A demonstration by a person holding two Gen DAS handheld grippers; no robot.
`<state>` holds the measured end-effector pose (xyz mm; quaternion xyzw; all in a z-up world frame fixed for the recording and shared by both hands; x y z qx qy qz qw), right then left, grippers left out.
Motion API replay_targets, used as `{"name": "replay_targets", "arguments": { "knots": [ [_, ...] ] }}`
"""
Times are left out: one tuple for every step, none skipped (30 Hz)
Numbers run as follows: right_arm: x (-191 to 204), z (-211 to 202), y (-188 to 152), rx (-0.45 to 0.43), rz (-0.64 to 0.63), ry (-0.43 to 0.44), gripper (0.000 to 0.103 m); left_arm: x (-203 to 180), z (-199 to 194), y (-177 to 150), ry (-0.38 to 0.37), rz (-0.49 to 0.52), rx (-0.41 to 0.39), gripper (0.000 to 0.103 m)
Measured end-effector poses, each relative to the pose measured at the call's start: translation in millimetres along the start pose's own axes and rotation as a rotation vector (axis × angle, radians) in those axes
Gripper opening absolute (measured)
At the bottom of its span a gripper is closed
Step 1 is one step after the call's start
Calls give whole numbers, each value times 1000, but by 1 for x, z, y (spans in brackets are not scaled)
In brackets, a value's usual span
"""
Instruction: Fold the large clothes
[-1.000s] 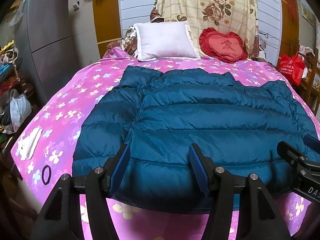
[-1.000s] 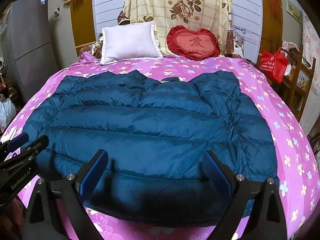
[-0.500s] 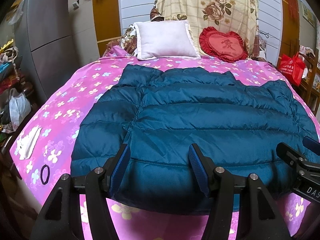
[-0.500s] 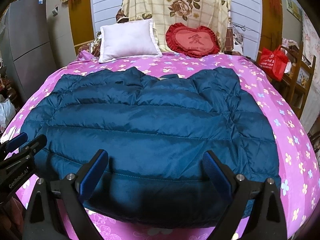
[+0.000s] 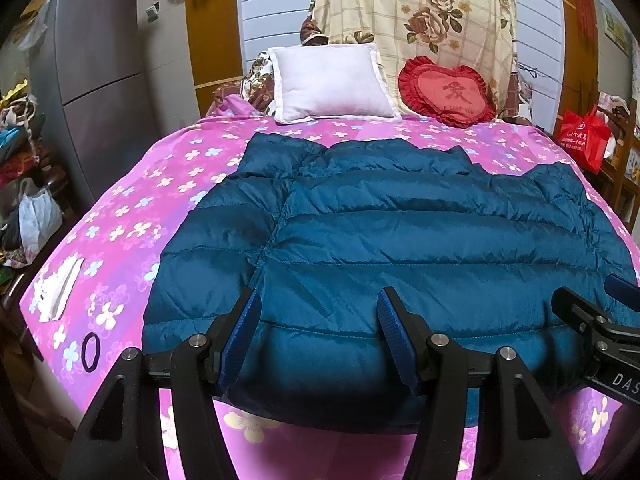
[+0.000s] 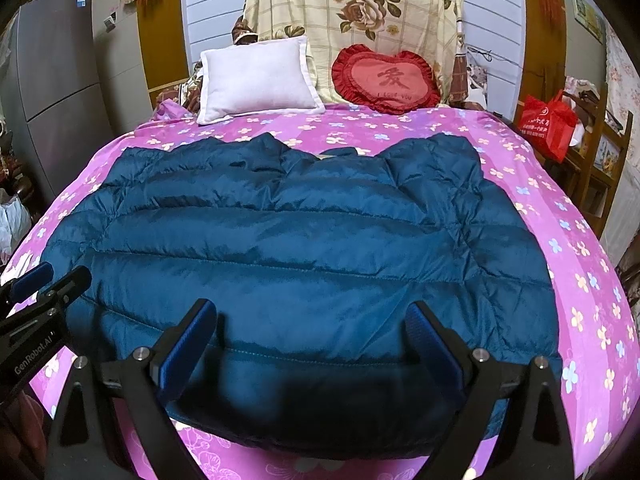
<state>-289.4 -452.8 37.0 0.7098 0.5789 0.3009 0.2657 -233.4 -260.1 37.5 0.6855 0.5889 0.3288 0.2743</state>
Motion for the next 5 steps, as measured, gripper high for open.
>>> {"name": "replay_targets", "arguments": {
  "knots": [
    [0, 0, 0, 1, 1, 0, 98, 0, 0, 1, -1, -1, -3, 41],
    [0, 0, 0, 0, 0, -1, 98, 0, 0, 1, -5, -2, -7, 41],
    [0, 0, 0, 0, 0, 0, 98, 0, 0, 2, -10, -6, -10, 41],
    [-1, 0, 0, 1, 0, 0, 98, 1, 0, 2, -12, -8, -11, 41],
    [-1, 0, 0, 1, 1, 0, 98, 1, 1, 2, -12, -9, -9, 41]
  ]
}}
Point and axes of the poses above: each gripper's, at about its wrist camera, not at the fingertips, and z roughly the way its jaws point, x to its left, y to its top, the point moved 9 cm from there along z, roughly the way its jaws point, and after that the axes turned 9 degrees about y, right-handed, at the moved point
